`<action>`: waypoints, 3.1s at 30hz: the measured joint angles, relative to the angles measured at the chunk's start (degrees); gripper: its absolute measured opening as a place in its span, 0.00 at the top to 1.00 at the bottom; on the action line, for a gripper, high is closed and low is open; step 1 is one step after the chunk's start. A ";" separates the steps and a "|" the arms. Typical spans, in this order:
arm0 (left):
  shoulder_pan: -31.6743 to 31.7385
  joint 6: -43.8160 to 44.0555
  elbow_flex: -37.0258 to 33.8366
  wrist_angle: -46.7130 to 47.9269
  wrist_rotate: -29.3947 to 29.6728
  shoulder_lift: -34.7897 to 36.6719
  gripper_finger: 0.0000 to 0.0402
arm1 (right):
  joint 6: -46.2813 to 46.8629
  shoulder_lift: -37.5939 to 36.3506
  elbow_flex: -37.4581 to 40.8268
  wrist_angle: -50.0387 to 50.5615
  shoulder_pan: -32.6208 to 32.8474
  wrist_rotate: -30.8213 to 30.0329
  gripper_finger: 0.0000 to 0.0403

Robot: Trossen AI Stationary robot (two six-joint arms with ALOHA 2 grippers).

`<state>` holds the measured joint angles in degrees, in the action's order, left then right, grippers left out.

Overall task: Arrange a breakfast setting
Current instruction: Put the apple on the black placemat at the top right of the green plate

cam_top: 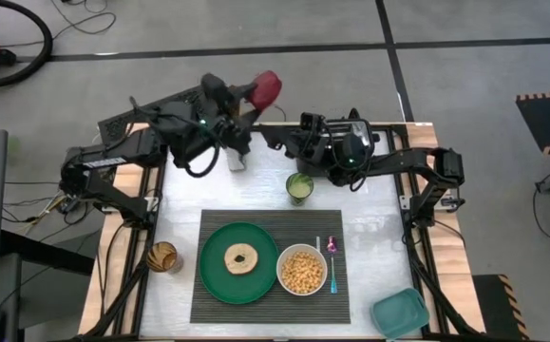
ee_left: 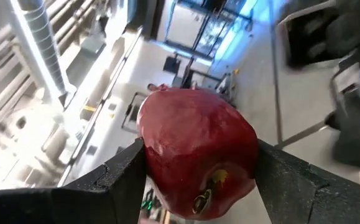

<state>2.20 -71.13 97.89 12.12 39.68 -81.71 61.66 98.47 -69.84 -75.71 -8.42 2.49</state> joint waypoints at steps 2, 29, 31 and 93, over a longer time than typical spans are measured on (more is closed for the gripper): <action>0.32 -0.11 0.00 0.09 0.27 1.04 0.41 | -0.01 0.00 0.00 0.44 0.43 -0.02 0.13; 4.92 59.42 0.13 40.06 -17.17 10.61 0.40 | 1.28 -27.14 0.11 23.54 -17.98 30.00 0.14; 5.19 61.04 0.13 40.37 -19.46 10.31 0.40 | -5.49 -33.39 0.05 36.16 -20.52 30.59 0.14; 5.71 97.11 0.13 43.58 -51.62 -30.01 0.40 | -23.16 -53.85 -2.99 127.41 -5.10 -9.84 0.17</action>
<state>7.91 25.98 98.02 55.70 -11.94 -111.72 38.50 44.62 -72.84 51.70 -13.52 -7.35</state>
